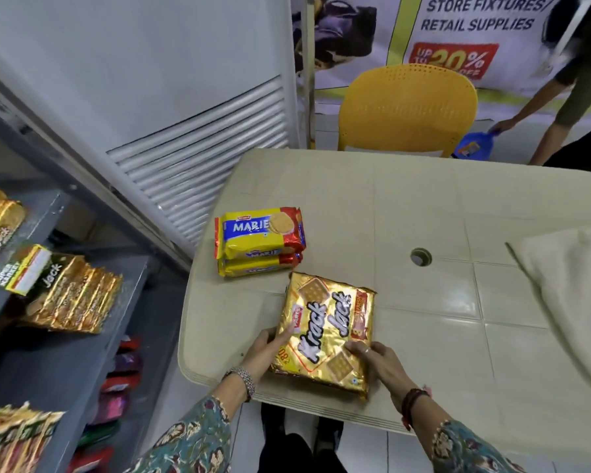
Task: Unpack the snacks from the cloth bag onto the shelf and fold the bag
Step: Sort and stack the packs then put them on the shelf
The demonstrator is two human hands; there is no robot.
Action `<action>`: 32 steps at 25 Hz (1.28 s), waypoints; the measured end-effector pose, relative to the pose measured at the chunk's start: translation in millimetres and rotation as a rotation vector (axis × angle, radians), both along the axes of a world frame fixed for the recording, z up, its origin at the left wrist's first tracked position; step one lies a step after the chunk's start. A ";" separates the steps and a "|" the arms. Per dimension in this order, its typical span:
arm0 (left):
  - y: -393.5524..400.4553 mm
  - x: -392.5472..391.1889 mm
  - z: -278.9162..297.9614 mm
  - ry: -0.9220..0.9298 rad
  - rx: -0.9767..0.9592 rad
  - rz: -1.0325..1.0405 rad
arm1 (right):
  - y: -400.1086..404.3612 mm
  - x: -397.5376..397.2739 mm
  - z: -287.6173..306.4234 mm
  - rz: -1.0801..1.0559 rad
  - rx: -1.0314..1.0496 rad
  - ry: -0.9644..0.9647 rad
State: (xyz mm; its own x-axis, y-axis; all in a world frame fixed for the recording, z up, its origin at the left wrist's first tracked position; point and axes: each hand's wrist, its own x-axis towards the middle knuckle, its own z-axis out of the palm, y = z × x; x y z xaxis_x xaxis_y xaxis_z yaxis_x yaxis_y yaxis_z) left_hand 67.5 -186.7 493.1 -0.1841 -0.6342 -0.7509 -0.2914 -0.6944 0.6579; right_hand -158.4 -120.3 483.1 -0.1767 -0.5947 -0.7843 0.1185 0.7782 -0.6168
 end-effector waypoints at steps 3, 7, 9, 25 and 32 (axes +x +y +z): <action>21.7 18.0 15.9 0.009 0.007 0.064 | 12.3 14.6 8.3 0.087 0.012 0.049; 52.9 61.2 35.5 0.037 0.004 0.189 | 19.7 47.1 18.1 0.225 -0.034 0.041; 67.0 89.1 46.1 0.040 -0.008 0.297 | 11.1 67.9 30.4 0.310 -0.072 0.005; 18.1 299.5 197.3 0.201 -0.362 1.006 | -206.9 337.9 206.2 0.861 -0.505 -0.177; -89.6 404.7 229.7 0.201 -0.453 1.125 | -342.4 482.9 234.7 0.803 -0.561 -0.243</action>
State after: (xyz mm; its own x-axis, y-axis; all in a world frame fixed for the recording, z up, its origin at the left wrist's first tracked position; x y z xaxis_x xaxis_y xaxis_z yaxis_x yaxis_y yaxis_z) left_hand 472.2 -276.3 722.8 0.5469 -0.7103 -0.4431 0.4564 -0.1908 0.8691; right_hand 324.5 -462.7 717.8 0.5654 -0.7618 -0.3162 -0.1418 0.2878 -0.9471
